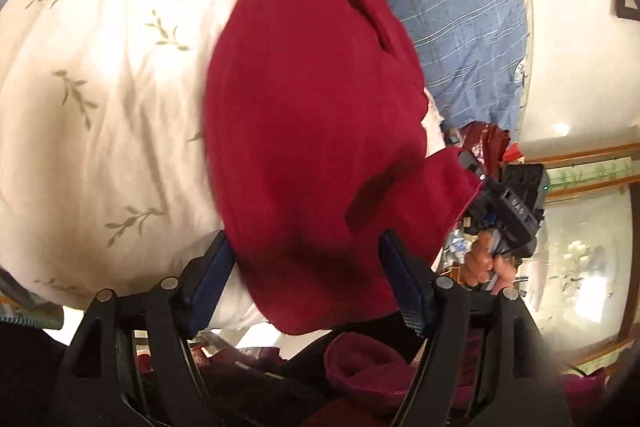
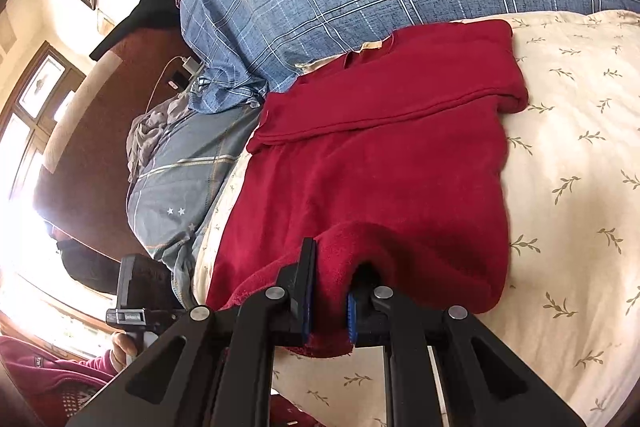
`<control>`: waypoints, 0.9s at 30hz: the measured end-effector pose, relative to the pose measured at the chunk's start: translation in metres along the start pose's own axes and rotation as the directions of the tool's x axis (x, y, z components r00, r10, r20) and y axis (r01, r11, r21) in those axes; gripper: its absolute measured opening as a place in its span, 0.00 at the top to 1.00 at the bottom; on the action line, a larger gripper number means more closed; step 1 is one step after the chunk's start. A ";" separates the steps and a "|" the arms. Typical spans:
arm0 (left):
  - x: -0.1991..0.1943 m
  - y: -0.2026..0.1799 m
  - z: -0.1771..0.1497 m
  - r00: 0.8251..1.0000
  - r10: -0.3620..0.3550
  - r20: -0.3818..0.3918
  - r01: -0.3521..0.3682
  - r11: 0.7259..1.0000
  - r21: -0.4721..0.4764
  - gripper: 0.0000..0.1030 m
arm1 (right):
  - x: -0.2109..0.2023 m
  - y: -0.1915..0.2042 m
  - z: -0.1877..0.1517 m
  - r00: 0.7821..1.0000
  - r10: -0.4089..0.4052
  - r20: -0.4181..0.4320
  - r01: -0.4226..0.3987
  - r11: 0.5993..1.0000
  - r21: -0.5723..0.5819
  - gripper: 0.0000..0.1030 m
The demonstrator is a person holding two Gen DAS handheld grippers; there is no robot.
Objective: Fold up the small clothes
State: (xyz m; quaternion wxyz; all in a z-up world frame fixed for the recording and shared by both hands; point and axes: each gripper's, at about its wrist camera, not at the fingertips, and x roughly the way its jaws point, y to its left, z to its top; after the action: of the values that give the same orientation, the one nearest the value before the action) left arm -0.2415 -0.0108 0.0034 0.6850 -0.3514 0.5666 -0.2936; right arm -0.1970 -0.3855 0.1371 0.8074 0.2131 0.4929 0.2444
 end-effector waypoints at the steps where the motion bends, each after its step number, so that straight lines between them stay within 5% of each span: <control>1: 0.002 -0.001 0.001 1.000 -0.002 0.001 0.002 1.000 -0.003 0.30 | 0.000 -0.001 0.000 1.000 0.002 0.000 -0.002 1.000 0.004 0.89; 3: 0.003 -0.003 0.002 1.000 -0.003 -0.015 0.003 1.000 0.012 0.41 | 0.001 -0.003 0.000 1.000 0.007 0.001 -0.007 1.000 0.011 0.89; 4: 0.002 -0.004 0.001 1.000 0.013 -0.026 -0.012 0.999 0.032 0.68 | 0.002 -0.004 0.000 1.000 0.008 0.003 -0.008 1.000 0.012 0.89; 6: -0.004 -0.009 0.003 0.998 0.055 -0.035 -0.052 0.996 0.078 0.89 | 0.002 -0.004 0.000 1.000 0.012 0.004 -0.012 1.000 0.014 0.89; 15: -0.038 -0.038 0.039 0.997 0.034 0.071 -0.048 0.976 0.212 0.90 | -0.002 -0.004 0.018 0.999 0.008 0.033 -0.008 1.000 -0.005 0.89; 22: -0.043 -0.075 0.126 0.973 0.046 0.227 -0.118 0.942 0.313 0.90 | 0.001 -0.004 0.073 0.989 -0.016 0.149 0.017 1.000 -0.002 0.89; 27: -0.017 -0.082 0.194 0.961 0.060 0.271 -0.142 0.945 0.294 0.91 | 0.019 -0.006 0.127 0.973 -0.100 0.206 0.109 0.994 -0.031 0.89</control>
State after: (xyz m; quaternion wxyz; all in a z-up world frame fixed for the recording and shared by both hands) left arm -0.0541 -0.0159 0.1013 0.8140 -0.2448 0.4364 -0.2949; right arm -0.0738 -0.3920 0.1744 0.8697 0.1937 0.4129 0.1887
